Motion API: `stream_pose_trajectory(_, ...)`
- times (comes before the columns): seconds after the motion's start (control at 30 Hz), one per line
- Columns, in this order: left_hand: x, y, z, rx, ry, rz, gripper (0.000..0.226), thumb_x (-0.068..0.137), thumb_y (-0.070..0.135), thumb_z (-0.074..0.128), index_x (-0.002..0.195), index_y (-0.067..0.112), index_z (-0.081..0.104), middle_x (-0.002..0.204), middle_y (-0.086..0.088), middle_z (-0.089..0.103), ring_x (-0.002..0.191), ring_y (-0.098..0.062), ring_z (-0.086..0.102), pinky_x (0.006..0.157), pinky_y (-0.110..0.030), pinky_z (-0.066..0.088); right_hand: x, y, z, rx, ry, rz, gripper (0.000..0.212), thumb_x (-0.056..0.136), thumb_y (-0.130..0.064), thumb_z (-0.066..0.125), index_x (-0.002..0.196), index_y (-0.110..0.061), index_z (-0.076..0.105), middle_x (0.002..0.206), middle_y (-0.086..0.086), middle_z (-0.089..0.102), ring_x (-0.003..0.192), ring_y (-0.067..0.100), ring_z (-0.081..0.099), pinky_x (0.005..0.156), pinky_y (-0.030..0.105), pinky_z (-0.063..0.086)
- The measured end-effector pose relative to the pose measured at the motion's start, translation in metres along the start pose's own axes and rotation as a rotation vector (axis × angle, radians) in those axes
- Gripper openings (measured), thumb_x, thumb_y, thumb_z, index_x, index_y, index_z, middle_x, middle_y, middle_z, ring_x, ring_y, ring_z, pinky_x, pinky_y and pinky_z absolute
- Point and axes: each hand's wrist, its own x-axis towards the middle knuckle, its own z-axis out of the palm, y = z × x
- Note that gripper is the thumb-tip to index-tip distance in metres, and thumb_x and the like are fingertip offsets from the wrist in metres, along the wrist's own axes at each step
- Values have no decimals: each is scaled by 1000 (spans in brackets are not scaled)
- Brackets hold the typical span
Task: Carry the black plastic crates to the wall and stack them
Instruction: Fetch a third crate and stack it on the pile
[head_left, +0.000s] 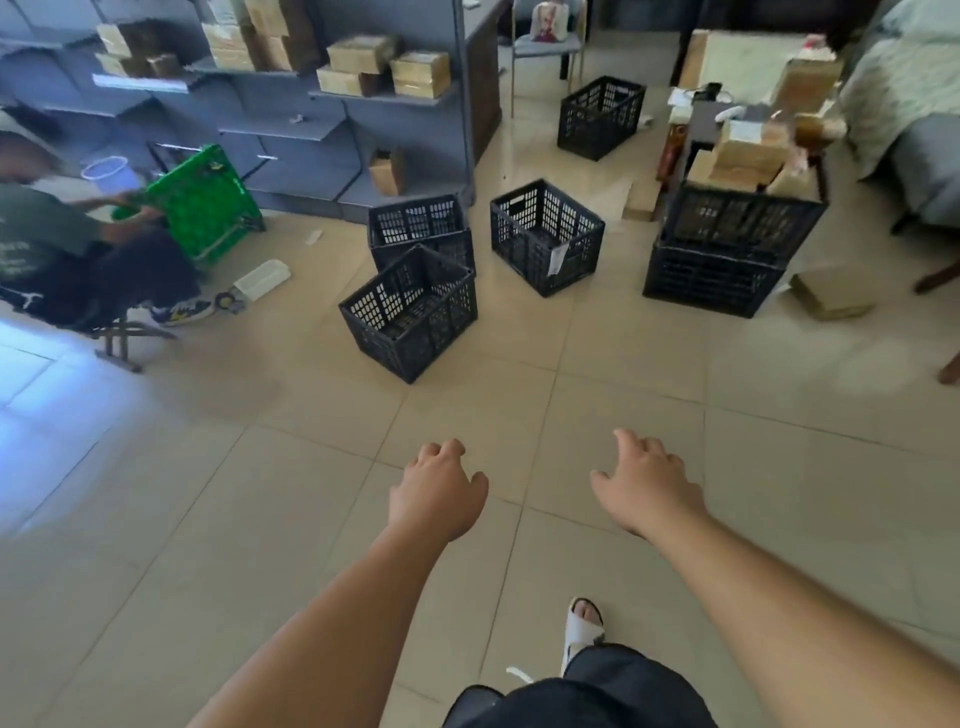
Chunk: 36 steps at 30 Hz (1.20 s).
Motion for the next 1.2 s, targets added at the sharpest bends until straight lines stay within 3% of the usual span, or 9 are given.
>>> stream_pose_trajectory(0.47, 234, 138, -90, -45, 72, -14, 56, 97, 50, 43, 148, 26, 40, 149, 2, 41, 129, -24, 48, 96, -46, 48, 254, -61, -127, -7, -7, -69, 60, 98, -50, 43, 151, -28, 26, 149, 5, 37, 131, 32, 39, 98, 47, 43)
stream_pose_trajectory(0.77, 392, 135, -157, -42, 91, -49, 57, 96, 49, 44, 148, 25, 39, 146, 0, 42, 130, -26, 45, 97, -45, 46, 399, -159, -167, -48, -13, -95, 59, 98, -49, 42, 151, -29, 25, 148, 5, 38, 130, 31, 39, 95, 46, 41)
stream_pose_trajectory(1.03, 542, 129, -236, -127, 55, -50, 58, 92, 50, 45, 146, 28, 41, 142, 0, 45, 120, -27, 51, 95, -51, 51, 504, -243, -196, 1, -27, 14, 58, 96, -47, 44, 149, -30, 28, 148, 6, 38, 132, 32, 38, 98, 47, 40)
stream_pose_trajectory(1.2, 614, 134, -264, -102, 30, -63, 59, 91, 51, 47, 145, 27, 42, 143, 0, 45, 123, -28, 51, 99, -51, 48, 570, -279, -220, 21, -24, 21, 61, 96, -47, 44, 152, -30, 25, 150, 6, 37, 133, 32, 38, 99, 47, 40)
